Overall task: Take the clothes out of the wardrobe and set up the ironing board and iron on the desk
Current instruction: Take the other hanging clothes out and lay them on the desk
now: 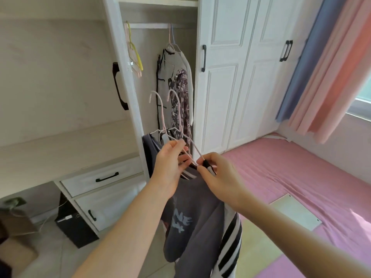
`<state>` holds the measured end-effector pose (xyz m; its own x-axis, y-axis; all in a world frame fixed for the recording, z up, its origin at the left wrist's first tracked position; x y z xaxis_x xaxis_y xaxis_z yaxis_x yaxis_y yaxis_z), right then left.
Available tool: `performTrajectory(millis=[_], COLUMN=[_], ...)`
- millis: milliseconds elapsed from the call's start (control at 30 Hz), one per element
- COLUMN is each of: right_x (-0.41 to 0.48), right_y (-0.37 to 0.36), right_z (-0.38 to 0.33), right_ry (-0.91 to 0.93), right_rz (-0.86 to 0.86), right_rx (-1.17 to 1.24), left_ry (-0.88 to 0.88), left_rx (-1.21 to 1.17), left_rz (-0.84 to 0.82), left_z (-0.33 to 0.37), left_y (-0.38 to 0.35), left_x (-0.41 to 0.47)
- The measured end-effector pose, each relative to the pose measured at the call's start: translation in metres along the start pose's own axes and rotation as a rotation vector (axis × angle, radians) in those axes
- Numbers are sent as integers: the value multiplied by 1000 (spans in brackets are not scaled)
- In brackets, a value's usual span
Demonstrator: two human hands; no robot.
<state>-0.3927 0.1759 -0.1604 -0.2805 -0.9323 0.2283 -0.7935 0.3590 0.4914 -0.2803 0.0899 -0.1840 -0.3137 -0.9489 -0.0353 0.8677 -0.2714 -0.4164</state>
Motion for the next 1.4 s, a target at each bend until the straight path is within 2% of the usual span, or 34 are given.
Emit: performTrajectory(millis=[167, 233, 433, 667, 933, 1133, 1400], right_x=[-43, -60, -99, -119, -130, -145, -187], right_y=[16, 22, 39, 25, -30, -91, -178], right_z=[6, 5, 2, -16, -65, -104, -148], right_ry=[69, 112, 162, 197, 338, 457, 616], right_rz=[-74, -113, -231, -377, -507, -605, -785], right_rx=[21, 56, 114, 92, 102, 88, 64], left_ry=[105, 112, 6, -150, -331, -380, -420], left_rx=[-373, -404, -301, -106, 64, 161, 92], left_rz=[76, 72, 106, 286, 505, 610, 764], left_z=[-2, -3, -4, 5, 32, 46, 66], left_y=[-3, -3, 3, 35, 82, 125, 209], left_x=[-35, -52, -109, -177, -243, -284, -332])
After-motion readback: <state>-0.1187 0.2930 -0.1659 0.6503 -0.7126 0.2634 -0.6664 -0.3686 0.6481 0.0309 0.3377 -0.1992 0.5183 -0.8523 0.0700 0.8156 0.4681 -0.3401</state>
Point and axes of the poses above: each hand's wrist, its own x-axis towards the middle knuckle, its own y-axis out of the back of the hand, z = x × y, the point moved 9 cm from there along x, towards the middle knuckle, and after that the axes turned 3 degrees about -y, right-handed, at the moved point
